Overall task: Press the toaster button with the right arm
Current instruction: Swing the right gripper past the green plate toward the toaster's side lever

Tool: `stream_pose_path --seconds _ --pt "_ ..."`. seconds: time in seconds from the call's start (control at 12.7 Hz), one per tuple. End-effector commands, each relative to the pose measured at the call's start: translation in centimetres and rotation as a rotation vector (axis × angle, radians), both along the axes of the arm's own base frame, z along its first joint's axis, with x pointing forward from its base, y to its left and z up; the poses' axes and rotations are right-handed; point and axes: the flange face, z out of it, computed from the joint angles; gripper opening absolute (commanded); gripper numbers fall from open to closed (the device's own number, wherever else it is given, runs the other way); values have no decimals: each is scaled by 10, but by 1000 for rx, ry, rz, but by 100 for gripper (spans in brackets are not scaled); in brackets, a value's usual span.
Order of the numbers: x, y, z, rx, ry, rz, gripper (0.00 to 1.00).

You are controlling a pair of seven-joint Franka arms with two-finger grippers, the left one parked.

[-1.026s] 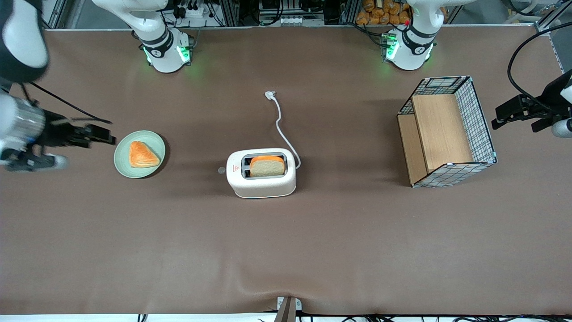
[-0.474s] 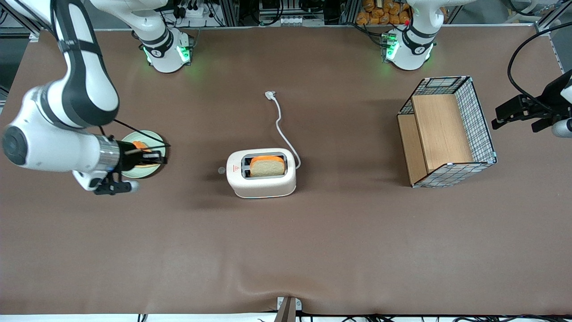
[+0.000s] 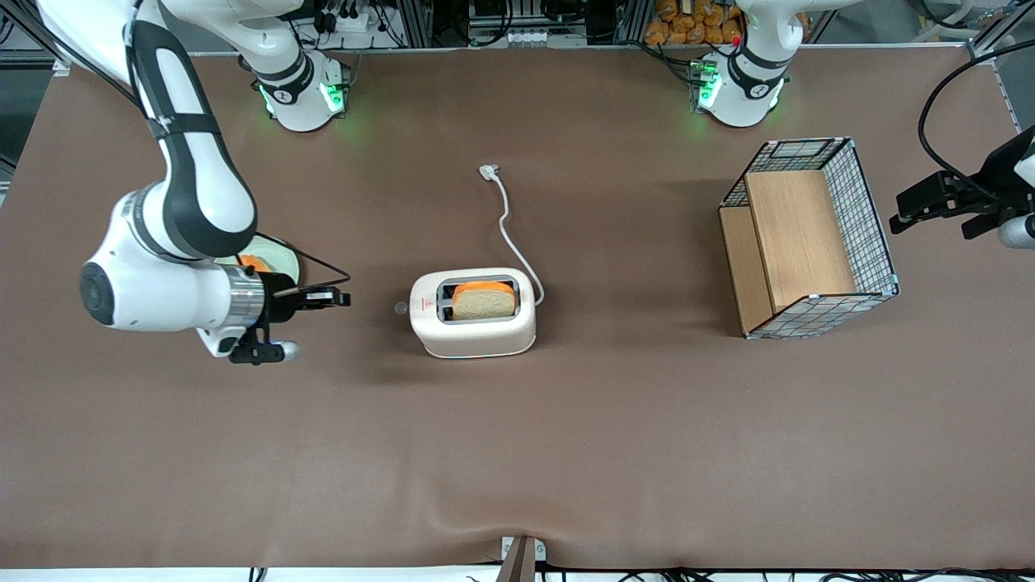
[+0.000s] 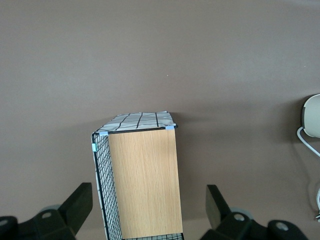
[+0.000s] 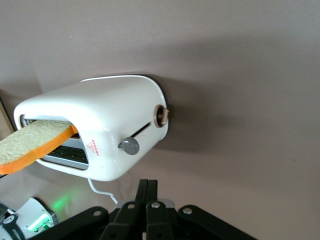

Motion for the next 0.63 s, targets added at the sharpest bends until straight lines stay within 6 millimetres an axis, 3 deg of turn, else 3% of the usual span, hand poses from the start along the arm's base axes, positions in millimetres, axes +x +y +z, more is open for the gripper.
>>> stream_pose_path --seconds 0.0,0.55 --pt "-4 12 -11 31 -11 11 0" --pt "-9 42 -35 48 -23 -10 0"
